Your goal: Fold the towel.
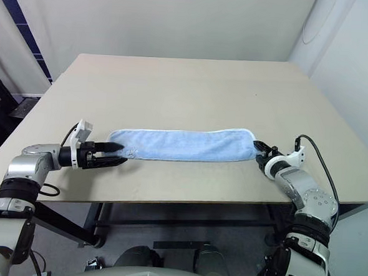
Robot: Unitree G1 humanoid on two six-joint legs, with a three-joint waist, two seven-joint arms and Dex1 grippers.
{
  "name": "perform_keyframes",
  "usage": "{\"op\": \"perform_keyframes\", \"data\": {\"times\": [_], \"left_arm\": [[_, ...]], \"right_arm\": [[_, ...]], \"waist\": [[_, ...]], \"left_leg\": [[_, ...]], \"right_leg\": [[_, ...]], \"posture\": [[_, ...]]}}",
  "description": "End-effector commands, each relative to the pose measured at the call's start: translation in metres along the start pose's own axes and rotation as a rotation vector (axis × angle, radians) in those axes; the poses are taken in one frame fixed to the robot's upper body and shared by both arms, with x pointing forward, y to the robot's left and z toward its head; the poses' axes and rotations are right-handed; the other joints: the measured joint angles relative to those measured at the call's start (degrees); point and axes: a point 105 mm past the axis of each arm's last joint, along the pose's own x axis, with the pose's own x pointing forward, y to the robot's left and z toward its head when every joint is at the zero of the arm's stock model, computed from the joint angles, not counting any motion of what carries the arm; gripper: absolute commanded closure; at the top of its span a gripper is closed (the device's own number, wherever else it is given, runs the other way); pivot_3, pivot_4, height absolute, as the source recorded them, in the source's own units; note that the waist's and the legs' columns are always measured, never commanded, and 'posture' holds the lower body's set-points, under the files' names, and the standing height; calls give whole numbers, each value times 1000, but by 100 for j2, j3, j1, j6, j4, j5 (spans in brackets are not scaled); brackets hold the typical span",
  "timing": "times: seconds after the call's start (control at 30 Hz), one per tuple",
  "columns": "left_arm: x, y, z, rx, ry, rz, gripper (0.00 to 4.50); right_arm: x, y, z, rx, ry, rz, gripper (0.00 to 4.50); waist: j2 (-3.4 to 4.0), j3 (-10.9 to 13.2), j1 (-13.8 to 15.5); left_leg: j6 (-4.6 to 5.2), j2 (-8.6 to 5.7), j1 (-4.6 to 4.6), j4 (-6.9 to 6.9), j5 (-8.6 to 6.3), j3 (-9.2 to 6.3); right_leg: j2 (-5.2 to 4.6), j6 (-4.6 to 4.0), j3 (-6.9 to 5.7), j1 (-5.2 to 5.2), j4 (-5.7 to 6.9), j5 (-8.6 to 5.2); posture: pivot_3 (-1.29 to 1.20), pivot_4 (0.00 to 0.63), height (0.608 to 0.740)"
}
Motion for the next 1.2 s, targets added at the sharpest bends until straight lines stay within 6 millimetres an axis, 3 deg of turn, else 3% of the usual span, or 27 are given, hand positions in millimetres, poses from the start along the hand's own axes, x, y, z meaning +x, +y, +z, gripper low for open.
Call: {"op": "perform_keyframes", "data": {"times": [0.03,0.17,0.37,0.53,0.63,0.77,0.9,1.0,1.2], "left_arm": [[-2,2,14,49,-28,15,0],[-1,3,12,48,-25,21,0],[-1,5,12,43,-29,29,0],[-3,8,13,42,-27,41,0],[-1,12,15,47,-30,50,0],[2,12,16,48,-30,44,0],[6,12,16,49,-34,39,0],[8,12,16,51,-38,39,0],[8,11,14,47,-44,42,0]], "right_arm": [[4,6,-7,-17,31,12,3119],[-2,2,2,-37,1,-7,4471],[-21,18,16,-76,-55,80,4471],[-33,47,7,-153,-43,164,4471],[-40,109,-30,-341,51,334,4471],[-41,138,-67,-429,167,409,4471],[-38,145,-105,-553,292,425,4471],[-29,137,-129,-580,376,406,4471],[-10,131,-158,-613,442,377,4471]], "waist": [[0,0,5],[-16,-10,6],[-12,-8,54],[-2,-1,34],[9,3,-12],[7,1,0],[5,1,45],[2,-1,43],[1,-1,22]], "left_leg": [[0,0,-1,0,0,0],[0,1,-2,0,0,0],[0,-2,-10,0,0,2],[0,-1,-22,-6,0,3],[0,0,-20,-6,0,3],[0,4,-16,-7,0,-3],[1,-1,-25,-10,0,-2],[10,-7,-33,-9,-6,4],[10,-5,-29,-7,-6,5]], "right_leg": [[0,0,0,-1,0,0],[-1,0,0,-3,0,0],[-10,1,-1,-5,-4,-2],[-11,10,-1,-24,-3,0],[-9,10,1,-28,1,1],[-2,7,4,-29,4,1],[-9,9,0,-30,-3,1],[-12,14,0,-33,-9,4],[-6,18,0,-33,-2,6]], "posture": [[0,0,740],[0,0,740],[0,0,740],[0,0,740],[0,0,740],[0,0,740],[0,0,740],[0,0,740],[0,0,740]]}}
